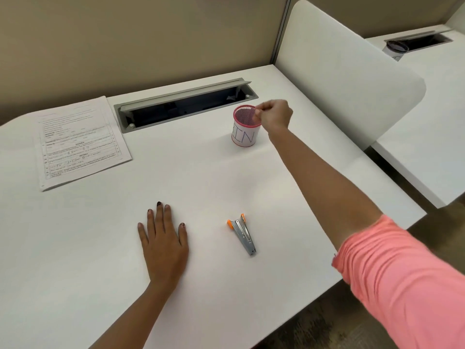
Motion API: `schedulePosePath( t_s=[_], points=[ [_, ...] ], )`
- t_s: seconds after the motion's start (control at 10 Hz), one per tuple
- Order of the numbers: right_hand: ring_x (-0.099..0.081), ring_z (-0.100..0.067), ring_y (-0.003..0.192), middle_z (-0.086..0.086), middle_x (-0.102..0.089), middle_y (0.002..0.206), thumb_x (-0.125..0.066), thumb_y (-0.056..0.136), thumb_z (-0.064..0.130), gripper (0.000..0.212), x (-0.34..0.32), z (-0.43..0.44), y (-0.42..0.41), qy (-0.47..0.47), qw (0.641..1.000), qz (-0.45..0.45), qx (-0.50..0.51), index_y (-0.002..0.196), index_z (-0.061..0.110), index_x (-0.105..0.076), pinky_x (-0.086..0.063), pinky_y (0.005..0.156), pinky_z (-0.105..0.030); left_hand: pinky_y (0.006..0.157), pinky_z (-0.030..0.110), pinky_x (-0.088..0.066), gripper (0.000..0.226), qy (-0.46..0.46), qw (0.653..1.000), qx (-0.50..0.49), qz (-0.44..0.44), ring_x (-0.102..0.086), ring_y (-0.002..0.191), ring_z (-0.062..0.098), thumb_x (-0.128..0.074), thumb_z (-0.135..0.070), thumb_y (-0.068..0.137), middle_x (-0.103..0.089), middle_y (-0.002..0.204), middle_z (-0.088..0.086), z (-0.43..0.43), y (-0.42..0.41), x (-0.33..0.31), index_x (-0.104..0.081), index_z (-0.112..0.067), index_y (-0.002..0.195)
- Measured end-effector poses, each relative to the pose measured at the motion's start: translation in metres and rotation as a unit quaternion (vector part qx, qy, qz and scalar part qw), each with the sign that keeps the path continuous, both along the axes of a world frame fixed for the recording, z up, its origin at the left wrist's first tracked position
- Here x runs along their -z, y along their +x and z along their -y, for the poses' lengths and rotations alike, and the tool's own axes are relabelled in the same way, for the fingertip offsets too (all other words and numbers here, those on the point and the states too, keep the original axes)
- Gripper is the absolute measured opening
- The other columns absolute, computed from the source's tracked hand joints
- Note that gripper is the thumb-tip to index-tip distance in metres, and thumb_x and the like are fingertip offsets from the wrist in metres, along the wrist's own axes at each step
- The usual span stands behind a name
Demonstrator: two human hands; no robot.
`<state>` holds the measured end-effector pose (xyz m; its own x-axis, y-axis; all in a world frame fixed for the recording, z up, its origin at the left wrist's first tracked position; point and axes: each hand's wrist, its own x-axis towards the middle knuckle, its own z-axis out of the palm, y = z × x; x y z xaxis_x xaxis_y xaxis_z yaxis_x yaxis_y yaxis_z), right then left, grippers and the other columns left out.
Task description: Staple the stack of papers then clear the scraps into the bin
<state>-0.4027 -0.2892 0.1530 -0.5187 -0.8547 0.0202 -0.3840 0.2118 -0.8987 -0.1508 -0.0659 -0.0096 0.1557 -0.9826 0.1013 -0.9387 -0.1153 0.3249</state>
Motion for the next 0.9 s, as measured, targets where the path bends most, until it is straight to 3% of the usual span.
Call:
schedulePosePath(
  t_s=[0.1, 0.2, 0.3, 0.5, 0.6, 0.8, 0.9],
  points=[
    [-0.063, -0.023, 0.066, -0.020, -0.070, 0.080, -0.046, 0.072, -0.013, 0.027, -0.002, 0.021, 0.011, -0.025, 0.992, -0.125, -0.023, 0.064, 0.004, -0.065, -0.053, 0.058, -0.025, 0.121, 0.049, -0.011, 0.061, 0.002, 1.000, -0.001, 0.003, -0.020, 0.147, 0.027, -0.023, -0.040, 0.096, -0.026, 0.159, 0.007, 0.001, 0.001, 0.000, -0.030, -0.009, 0.148],
    [-0.064, -0.031, 0.079, -0.021, -0.069, 0.085, -0.046, 0.070, -0.012, 0.024, 0.002, 0.029, 0.013, -0.029, 0.965, -0.251, -0.066, 0.073, -0.004, -0.069, -0.044, 0.058, -0.029, 0.120, 0.049, -0.011, 0.061, 0.000, 1.000, 0.002, 0.005, -0.020, 0.147, 0.027, -0.023, -0.040, 0.096, -0.026, 0.158, 0.007, 0.001, 0.001, 0.000, -0.030, -0.008, 0.148],
    [-0.062, -0.028, 0.079, -0.018, -0.067, 0.087, -0.045, 0.074, -0.010, 0.026, 0.004, 0.031, 0.013, -0.044, 0.947, -0.303, -0.094, 0.079, -0.002, -0.069, -0.042, 0.061, -0.027, 0.120, 0.049, -0.011, 0.061, 0.000, 1.000, 0.002, 0.002, -0.021, 0.147, 0.027, -0.024, -0.040, 0.096, -0.027, 0.158, 0.007, 0.001, 0.000, 0.001, -0.031, -0.008, 0.148],
    [-0.059, -0.028, 0.085, -0.017, -0.064, 0.094, -0.047, 0.085, -0.002, 0.021, 0.014, 0.032, 0.014, -0.019, 0.919, -0.368, -0.141, 0.091, -0.005, -0.067, -0.050, 0.072, -0.037, 0.120, 0.050, -0.013, 0.061, 0.000, 1.000, 0.001, 0.008, -0.022, 0.147, 0.028, -0.027, -0.039, 0.096, -0.027, 0.158, 0.007, 0.001, 0.001, 0.001, -0.031, -0.008, 0.148],
    [-0.042, -0.015, 0.074, -0.006, -0.048, 0.086, -0.041, 0.085, -0.002, 0.019, 0.017, 0.027, 0.019, -0.045, 0.934, -0.333, -0.123, 0.087, -0.003, -0.060, -0.032, 0.066, -0.027, 0.120, 0.050, -0.012, 0.061, -0.005, 1.000, 0.002, 0.012, -0.023, 0.147, 0.028, -0.027, -0.039, 0.096, -0.027, 0.158, 0.007, 0.001, 0.001, 0.000, -0.031, -0.008, 0.148],
    [-0.058, -0.024, 0.071, -0.012, -0.064, 0.078, -0.055, 0.071, -0.011, 0.019, 0.033, -0.014, 0.053, -0.165, 0.959, -0.219, -0.072, 0.075, 0.002, -0.068, -0.044, 0.067, -0.030, 0.120, 0.050, -0.013, 0.061, -0.003, 1.000, 0.004, 0.014, -0.021, 0.147, 0.028, -0.026, -0.040, 0.096, -0.026, 0.159, 0.007, 0.001, 0.003, 0.004, -0.029, -0.009, 0.149],
    [-0.058, -0.020, 0.068, -0.012, -0.065, 0.074, -0.058, 0.076, -0.009, 0.015, 0.058, -0.060, 0.084, -0.222, 0.954, -0.160, -0.122, 0.078, 0.001, -0.069, -0.039, 0.064, -0.021, 0.120, 0.049, -0.012, 0.060, -0.008, 1.000, 0.000, 0.012, -0.021, 0.147, 0.028, -0.025, -0.038, 0.096, -0.026, 0.159, 0.007, 0.002, 0.001, 0.004, -0.029, -0.009, 0.149]
  ],
)
